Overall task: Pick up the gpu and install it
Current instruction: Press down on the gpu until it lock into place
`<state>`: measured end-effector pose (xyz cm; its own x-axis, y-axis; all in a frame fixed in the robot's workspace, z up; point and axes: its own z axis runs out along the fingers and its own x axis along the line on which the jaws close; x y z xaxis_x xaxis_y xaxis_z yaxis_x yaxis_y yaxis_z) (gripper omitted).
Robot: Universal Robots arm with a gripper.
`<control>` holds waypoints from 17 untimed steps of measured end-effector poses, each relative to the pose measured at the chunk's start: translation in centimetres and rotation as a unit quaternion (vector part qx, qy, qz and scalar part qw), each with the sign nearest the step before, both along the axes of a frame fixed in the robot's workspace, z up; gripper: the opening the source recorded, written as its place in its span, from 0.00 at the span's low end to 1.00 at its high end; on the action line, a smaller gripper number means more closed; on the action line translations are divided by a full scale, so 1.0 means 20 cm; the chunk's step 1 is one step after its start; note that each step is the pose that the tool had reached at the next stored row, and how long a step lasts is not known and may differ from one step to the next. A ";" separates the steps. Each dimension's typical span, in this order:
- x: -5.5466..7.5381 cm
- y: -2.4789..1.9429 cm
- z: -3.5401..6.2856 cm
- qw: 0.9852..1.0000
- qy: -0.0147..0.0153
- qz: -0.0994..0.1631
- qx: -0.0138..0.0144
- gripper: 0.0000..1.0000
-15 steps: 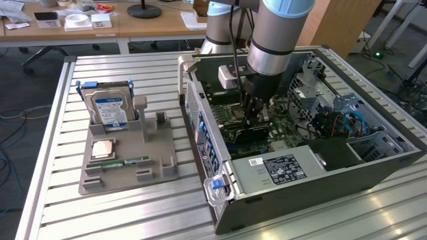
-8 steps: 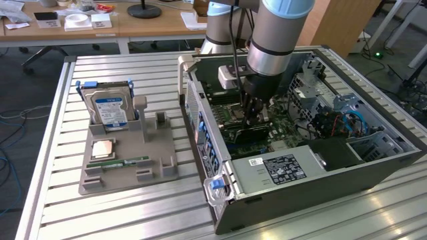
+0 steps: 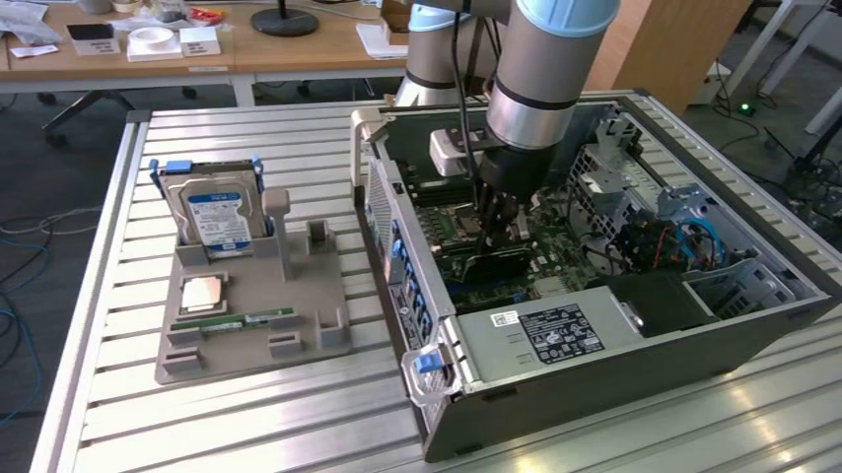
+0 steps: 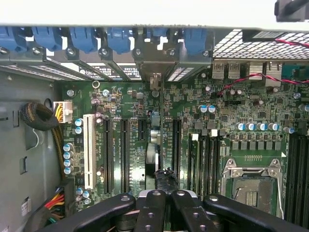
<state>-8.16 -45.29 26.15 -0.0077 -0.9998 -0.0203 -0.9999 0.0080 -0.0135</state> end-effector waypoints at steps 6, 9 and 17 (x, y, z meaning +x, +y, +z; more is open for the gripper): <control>0.00 0.000 -0.001 1.000 0.000 0.000 0.000 0.11; 0.00 0.000 -0.002 1.000 0.000 0.000 0.000 0.11; 0.00 0.000 0.023 1.000 0.000 0.000 0.000 0.11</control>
